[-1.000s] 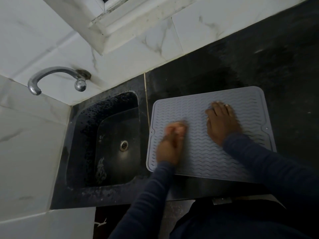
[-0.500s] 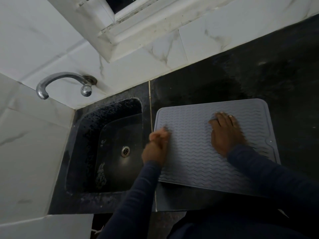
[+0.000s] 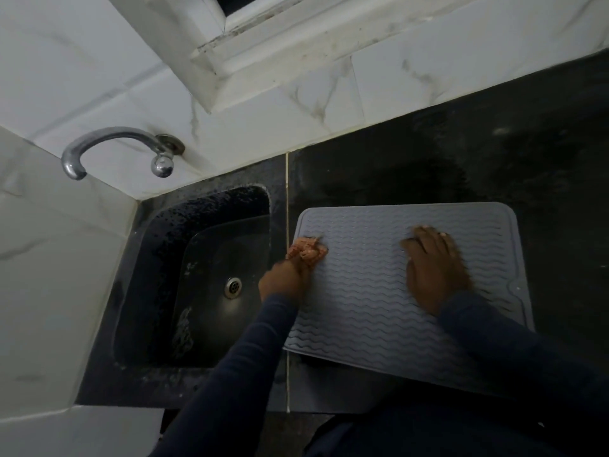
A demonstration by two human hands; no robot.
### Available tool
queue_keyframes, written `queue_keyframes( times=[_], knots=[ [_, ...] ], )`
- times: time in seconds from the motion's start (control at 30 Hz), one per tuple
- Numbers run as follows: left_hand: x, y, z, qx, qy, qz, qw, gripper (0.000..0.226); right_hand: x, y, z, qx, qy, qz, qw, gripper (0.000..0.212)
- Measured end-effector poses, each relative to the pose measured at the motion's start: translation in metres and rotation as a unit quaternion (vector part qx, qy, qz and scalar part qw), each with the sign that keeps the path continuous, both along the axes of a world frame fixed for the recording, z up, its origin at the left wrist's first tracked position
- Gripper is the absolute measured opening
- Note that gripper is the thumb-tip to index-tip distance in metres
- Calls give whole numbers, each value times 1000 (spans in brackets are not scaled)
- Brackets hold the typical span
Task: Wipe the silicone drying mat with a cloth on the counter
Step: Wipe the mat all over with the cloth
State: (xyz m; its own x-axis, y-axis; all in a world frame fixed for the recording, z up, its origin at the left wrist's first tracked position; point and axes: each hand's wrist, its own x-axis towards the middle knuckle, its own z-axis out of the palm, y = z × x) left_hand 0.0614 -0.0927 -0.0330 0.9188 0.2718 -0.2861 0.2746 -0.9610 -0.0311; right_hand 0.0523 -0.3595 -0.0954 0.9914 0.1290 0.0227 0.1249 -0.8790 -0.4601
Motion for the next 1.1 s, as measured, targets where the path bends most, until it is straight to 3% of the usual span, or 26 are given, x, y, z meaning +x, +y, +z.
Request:
queue_keyframes(
  times=[0.13,0.27,0.4,0.53,0.6,0.63,0.7,0.8,0.87,0.93,1.0,1.1],
  knots=[
    [0,-53,0,-175,-91,-130,972,41,20,-4,8,112,-10,-54,992,31],
    [-28,-132,-11,-178,-23,-244,953,39,52,-12,18,206,1,-129,970,21],
    [-18,-71,-14,-170,-25,-147,974,40,50,-16,5,161,-43,-80,983,21],
    [6,7,-9,-35,-21,8,999,49,47,-16,8,172,-36,-95,980,25],
    [11,1,-6,-59,-44,22,997,47,47,-14,8,171,-26,-100,980,30],
    [13,-15,-4,-117,-69,15,991,46,47,-13,8,165,-23,-98,981,32],
    [9,-63,-4,-210,-86,-60,972,44,48,-13,8,152,-11,-93,984,40],
    [-5,-138,-10,-213,-8,-213,954,42,47,-14,9,189,7,-116,975,44],
    [-1,-146,-8,-186,-7,-237,954,34,46,-17,12,223,4,-132,966,42],
    [3,-109,-3,-165,-27,-191,967,37,44,-18,13,232,0,-122,965,40],
    [11,-47,-4,-151,-27,-59,986,50,41,-18,11,242,1,-117,963,40],
    [29,10,2,-33,11,39,999,58,44,-17,10,243,3,-125,962,39]
  ],
)
